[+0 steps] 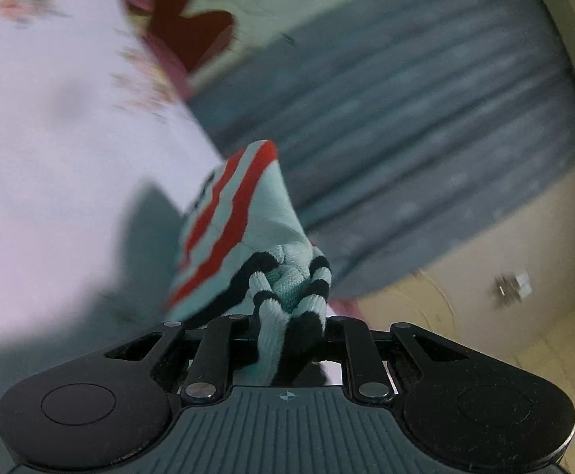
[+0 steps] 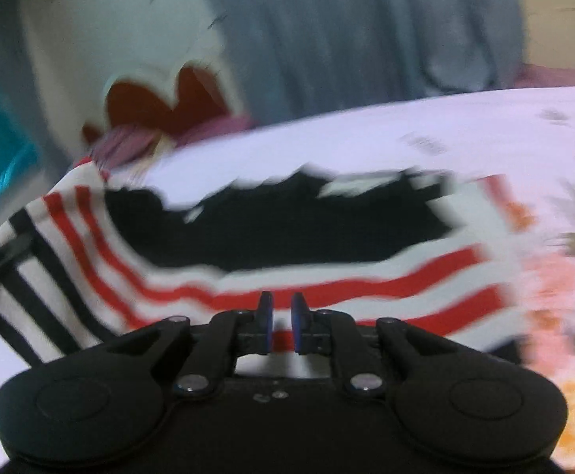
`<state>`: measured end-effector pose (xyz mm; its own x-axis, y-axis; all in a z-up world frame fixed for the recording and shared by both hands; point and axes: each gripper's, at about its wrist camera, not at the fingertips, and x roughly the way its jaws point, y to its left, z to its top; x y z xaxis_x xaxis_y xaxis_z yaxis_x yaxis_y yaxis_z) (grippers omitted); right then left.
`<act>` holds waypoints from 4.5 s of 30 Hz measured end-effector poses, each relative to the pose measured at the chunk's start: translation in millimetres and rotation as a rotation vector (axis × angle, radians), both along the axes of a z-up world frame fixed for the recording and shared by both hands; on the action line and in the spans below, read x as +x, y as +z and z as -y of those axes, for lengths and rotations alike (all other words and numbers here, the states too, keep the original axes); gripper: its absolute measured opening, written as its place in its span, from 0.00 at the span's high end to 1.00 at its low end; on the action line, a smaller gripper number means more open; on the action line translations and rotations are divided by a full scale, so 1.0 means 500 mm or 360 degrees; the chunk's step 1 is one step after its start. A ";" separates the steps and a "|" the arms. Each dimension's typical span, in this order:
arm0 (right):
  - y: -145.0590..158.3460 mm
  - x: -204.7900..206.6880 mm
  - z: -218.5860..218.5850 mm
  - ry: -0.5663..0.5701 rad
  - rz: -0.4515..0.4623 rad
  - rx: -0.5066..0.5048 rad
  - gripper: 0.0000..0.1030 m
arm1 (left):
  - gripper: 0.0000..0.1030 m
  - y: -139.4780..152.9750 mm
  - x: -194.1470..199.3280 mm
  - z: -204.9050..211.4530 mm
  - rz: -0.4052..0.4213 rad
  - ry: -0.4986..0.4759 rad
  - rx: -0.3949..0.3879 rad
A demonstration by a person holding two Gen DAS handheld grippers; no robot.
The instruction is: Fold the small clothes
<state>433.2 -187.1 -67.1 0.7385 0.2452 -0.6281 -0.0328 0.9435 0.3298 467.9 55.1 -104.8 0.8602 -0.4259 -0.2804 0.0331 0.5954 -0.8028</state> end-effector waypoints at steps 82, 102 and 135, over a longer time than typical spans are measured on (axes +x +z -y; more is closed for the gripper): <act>-0.033 0.186 0.135 -0.0063 -0.0249 -0.0454 0.84 | 0.81 -0.014 0.249 0.404 -0.0152 -0.0918 0.1449; 0.043 -0.046 0.126 0.0030 -0.0140 -0.0300 0.88 | 0.82 0.030 0.023 0.336 0.0067 -0.0928 0.1493; -0.046 -0.126 0.110 0.0097 -0.0207 -0.0267 0.96 | 0.82 -0.044 -0.069 0.352 -0.0122 -0.0671 0.1618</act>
